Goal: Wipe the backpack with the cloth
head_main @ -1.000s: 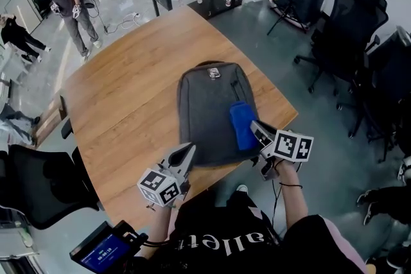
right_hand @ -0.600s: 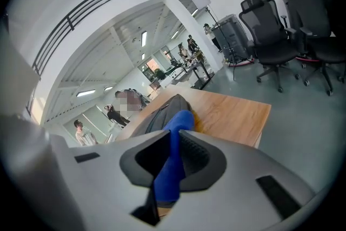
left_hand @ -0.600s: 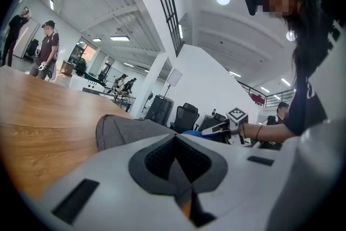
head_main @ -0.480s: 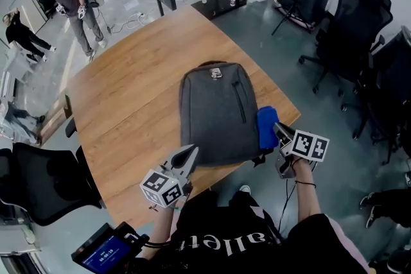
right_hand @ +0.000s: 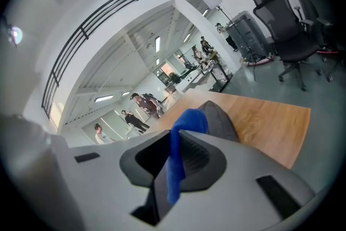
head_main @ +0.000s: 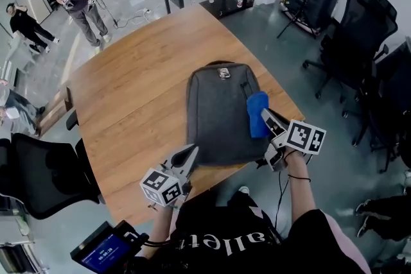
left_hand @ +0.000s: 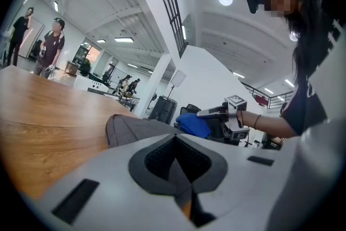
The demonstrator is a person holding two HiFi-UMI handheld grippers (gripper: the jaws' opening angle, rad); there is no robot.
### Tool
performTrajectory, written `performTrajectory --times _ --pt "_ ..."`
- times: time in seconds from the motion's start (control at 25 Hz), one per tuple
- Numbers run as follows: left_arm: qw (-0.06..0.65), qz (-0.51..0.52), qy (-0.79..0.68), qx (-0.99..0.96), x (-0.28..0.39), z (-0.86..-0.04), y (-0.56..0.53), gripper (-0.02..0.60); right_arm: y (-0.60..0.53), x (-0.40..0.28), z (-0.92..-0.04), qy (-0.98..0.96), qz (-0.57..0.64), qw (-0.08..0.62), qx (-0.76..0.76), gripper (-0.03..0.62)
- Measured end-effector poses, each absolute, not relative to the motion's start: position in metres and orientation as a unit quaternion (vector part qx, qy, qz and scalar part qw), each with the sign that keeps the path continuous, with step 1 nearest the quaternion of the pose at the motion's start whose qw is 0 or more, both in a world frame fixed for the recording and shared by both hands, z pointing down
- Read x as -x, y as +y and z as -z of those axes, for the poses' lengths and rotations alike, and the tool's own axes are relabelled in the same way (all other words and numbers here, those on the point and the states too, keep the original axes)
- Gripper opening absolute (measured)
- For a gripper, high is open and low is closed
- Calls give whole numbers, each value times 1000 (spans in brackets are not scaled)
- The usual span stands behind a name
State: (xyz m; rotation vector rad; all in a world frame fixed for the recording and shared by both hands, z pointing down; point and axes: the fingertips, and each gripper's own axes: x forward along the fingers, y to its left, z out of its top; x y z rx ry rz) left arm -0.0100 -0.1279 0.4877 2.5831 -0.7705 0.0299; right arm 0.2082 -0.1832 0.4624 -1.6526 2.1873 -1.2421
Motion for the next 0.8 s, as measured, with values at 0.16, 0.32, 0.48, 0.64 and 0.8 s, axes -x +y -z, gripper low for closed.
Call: performTrajectory --times 0.16,0.32,0.48,0.64,0.8 --pt "227 -6 -282 -932 18 -492 -134 0 -216 -148 -453 756 409 59 508 57" --pt "231 -4 -284 -931 31 -497 -140 0 -246 -78 -455 780 416 44 465 57" --pt "237 -4 -286 -928 41 -502 -139 0 -264 -24 -470 791 427 13 438 57" --pt "235 -8 -286 -929 46 -504 -143 0 -280 7 -487 792 440 -11 424 57" --pt "227 -15 -275 -934 45 -498 -142 0 -284 14 -498 791 440 -38 425 57"
